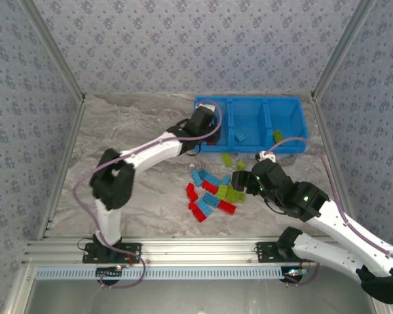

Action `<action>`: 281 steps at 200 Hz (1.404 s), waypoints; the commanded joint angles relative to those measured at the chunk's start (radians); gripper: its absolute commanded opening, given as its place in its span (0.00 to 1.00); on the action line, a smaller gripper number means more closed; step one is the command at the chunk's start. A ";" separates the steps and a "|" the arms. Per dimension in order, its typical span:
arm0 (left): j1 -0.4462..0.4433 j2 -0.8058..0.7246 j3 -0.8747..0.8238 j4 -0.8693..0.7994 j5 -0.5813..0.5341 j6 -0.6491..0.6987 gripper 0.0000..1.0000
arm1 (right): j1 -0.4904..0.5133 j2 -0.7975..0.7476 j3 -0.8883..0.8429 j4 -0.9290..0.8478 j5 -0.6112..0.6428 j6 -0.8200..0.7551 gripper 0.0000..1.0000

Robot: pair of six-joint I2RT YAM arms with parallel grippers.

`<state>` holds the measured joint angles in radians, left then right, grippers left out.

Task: Sort the legos into containers by color

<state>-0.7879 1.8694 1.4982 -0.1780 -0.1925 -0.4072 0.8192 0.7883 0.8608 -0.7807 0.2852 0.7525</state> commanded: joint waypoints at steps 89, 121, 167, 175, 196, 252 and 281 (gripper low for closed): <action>-0.245 -0.920 -0.865 0.112 0.213 0.347 0.65 | -0.430 0.566 0.031 0.314 -0.297 -0.189 0.85; -0.255 -1.035 -0.986 0.119 0.247 0.333 0.81 | -0.460 0.774 0.119 0.364 -0.304 -0.257 0.74; -0.256 -1.132 -1.045 0.100 0.179 0.332 0.95 | -0.453 0.938 0.193 0.406 -0.285 -0.376 0.58; -0.256 -1.137 -1.050 0.102 0.175 0.329 0.96 | -0.451 0.946 0.190 0.410 -0.285 -0.381 0.54; -0.257 -1.135 -1.061 0.125 0.171 0.315 0.97 | -0.447 0.955 0.179 0.403 -0.280 -0.371 0.46; -0.257 -1.116 -1.062 0.165 0.167 0.291 0.98 | -0.442 0.891 0.105 0.393 -0.262 -0.329 0.29; -0.257 -1.117 -1.060 0.176 0.172 0.291 0.99 | -0.442 0.791 0.053 0.398 -0.260 -0.297 0.28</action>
<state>-1.0367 0.7551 0.4328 -0.0475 -0.0193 -0.1055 0.3717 1.6733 0.9524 -0.3649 0.0109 0.4187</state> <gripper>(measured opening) 0.986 0.277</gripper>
